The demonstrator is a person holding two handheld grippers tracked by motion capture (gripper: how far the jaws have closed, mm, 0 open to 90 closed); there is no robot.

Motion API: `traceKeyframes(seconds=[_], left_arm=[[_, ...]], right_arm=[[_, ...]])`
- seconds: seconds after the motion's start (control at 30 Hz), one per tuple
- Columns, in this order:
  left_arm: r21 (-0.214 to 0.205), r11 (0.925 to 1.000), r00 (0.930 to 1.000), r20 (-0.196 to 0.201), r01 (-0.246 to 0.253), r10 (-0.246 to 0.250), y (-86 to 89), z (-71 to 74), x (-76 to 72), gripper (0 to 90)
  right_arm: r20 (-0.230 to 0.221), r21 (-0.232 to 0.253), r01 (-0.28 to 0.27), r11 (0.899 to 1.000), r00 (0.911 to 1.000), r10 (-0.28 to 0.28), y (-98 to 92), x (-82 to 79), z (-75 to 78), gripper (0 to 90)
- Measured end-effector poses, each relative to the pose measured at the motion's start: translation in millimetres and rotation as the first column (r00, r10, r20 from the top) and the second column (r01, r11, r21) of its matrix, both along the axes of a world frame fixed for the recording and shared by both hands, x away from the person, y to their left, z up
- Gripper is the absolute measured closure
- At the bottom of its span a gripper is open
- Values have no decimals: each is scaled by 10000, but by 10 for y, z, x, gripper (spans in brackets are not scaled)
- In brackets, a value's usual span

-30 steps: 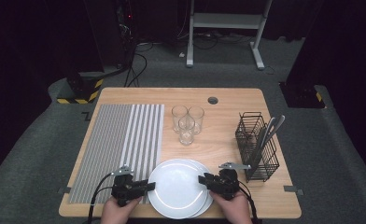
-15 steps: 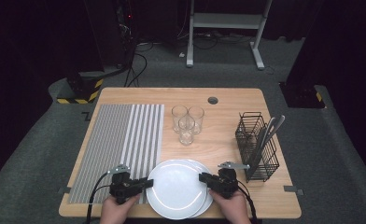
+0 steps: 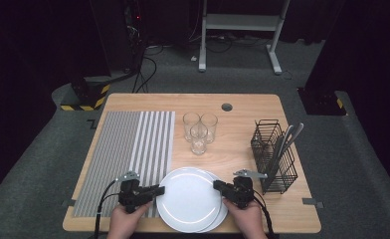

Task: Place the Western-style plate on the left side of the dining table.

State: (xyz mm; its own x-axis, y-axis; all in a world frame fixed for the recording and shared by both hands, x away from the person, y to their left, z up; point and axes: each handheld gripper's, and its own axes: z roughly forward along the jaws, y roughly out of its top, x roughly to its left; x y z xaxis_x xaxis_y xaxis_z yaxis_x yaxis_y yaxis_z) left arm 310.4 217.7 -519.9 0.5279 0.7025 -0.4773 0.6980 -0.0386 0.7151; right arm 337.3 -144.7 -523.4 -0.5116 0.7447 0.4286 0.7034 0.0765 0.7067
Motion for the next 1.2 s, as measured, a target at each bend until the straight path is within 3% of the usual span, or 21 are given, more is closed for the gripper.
traceKeyframes(seconds=[0.63, 0.83, 1.0, 1.2], left_arm=[[-249, 9997, 9996, 276, -62, 69, -71, 9, 252, 781], [-493, 9982, 9989, 300, -341, 356, -84, -34, 342, 781], [-594, 9972, 9981, 388, -461, 485, -87, -63, 384, 780], [-524, 9974, 9975, 482, -496, 521, -109, -104, 407, 766]], right_arm=[[497, 184, 694, 9974, 9963, -703, -52, 104, 93, 821], [754, 9, 959, 9954, 9925, -957, -29, 160, 146, 820], [1229, -471, 1078, 9931, 9872, -1013, 29, 244, 174, 814], [1156, -728, 1163, 9905, 9875, -1075, 49, 295, 123, 807]])
